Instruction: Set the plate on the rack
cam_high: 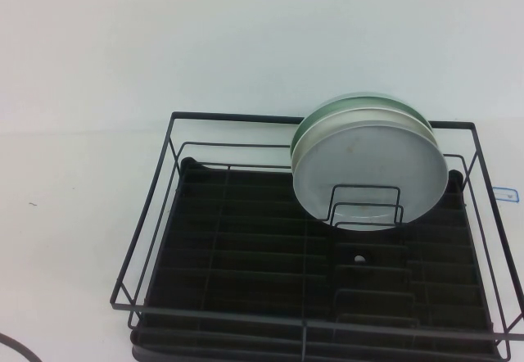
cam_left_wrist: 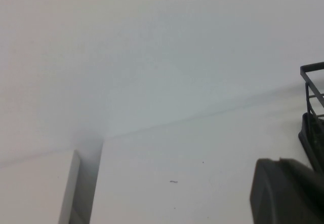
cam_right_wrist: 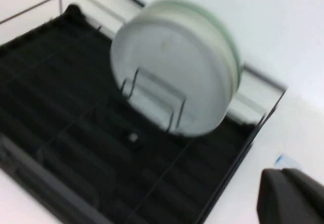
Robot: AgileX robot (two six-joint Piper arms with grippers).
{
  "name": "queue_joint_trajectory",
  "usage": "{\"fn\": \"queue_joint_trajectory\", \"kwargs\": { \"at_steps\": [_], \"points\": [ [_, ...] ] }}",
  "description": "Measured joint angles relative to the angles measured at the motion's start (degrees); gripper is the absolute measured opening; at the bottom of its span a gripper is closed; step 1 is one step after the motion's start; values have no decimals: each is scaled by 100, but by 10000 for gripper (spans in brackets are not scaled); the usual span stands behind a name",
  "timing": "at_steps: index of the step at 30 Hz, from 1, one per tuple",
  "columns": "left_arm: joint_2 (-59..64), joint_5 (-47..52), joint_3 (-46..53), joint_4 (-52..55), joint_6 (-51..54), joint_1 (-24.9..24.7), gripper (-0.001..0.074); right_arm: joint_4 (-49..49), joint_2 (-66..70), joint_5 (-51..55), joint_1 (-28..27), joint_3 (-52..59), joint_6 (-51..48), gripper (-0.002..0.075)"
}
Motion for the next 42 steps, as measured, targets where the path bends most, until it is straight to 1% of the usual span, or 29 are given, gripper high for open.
{"fn": "queue_joint_trajectory", "kwargs": {
  "at_steps": [3, 6, 10, 13, 16, 19, 23, 27, 29, 32, 38, 42],
  "points": [
    [0, 0, 130, 0, 0, 0, 1, 120, -801, -302, 0, 977, 132, 19],
    [0, 85, 218, -78, -45, 0, 1, 163, -1465, -603, 0, 1705, 179, 19],
    [0, 160, 218, -153, -38, 12, 1, 163, -2101, -751, 0, 2317, 192, 19],
    [0, 160, 218, -153, -37, 214, 1, 163, -2324, -789, 0, 2536, 192, 19],
    [-5, 160, 218, -153, -37, 780, 1, 163, -2350, -789, 0, 2601, 192, 19],
    [-87, 81, 218, -176, -125, 1582, 1, 176, -2350, -819, 0, 2610, 192, 19],
    [-366, -637, 264, -478, -509, 2644, 1, 221, -2350, -833, 0, 2610, 192, 19],
    [-895, -1747, 645, -399, -509, 3291, 1, 259, -2350, -833, 0, 2610, 192, 19],
    [-1191, -2170, 911, -275, -509, 3391, 1, 244, -2350, -833, 0, 2610, 178, 19],
    [-1615, -2488, 1240, -214, -509, 3299, 1, 141, -2350, -833, 0, 2610, 142, 19],
    [-2245, -2519, 1788, -214, -509, 2811, 1, -41, -2350, -657, 0, 2610, 117, 19],
    [-2146, -2610, 1948, -72, -546, 2723, 1, -141, -2511, -446, -62, 2744, 117, 19]
  ]
}}
